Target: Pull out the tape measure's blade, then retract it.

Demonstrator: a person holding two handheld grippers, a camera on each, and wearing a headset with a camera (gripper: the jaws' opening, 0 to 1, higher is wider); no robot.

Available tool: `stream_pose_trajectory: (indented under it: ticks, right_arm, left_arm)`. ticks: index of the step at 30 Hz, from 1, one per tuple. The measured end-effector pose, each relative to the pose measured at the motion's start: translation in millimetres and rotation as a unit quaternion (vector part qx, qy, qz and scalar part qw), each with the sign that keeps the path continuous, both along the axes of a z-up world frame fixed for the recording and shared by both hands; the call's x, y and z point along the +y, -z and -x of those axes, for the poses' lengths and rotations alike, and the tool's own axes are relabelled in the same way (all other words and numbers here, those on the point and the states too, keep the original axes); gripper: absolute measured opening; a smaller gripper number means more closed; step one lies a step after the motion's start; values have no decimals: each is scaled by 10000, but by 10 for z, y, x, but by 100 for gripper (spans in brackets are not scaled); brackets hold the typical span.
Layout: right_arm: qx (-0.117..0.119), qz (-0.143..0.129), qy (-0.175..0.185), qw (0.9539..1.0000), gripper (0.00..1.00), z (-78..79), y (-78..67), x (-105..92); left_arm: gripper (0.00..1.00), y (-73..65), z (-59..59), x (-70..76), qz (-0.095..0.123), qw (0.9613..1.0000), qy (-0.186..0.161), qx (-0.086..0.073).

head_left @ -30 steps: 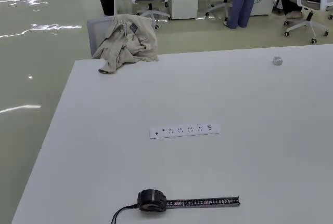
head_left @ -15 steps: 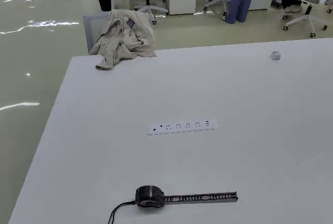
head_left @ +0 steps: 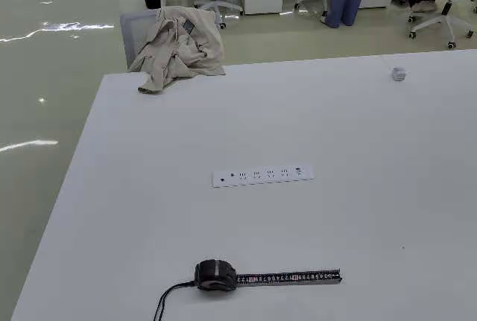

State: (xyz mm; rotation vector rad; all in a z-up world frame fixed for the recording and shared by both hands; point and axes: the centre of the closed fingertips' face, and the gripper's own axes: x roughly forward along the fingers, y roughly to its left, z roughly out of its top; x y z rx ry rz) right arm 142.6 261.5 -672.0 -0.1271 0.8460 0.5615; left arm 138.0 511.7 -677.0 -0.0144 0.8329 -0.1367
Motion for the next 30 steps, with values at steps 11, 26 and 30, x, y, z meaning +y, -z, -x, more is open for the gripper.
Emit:
stream_pose_trajectory:
  ticks: [11,26,30]
  right_arm:
    - [-21,34,12,10000,96,-17,-14,-20]
    - [13,94,40,9999,95,-40,46,-21]
    - [12,97,29,9999,95,-65,82,-18]
  left_arm:
    - [100,12,-7,8,10,10000,-23,32]
    - [100,84,-79,-77,54,9999,-140,35]
    - [99,83,-148,-91,15,9999,-162,-16]
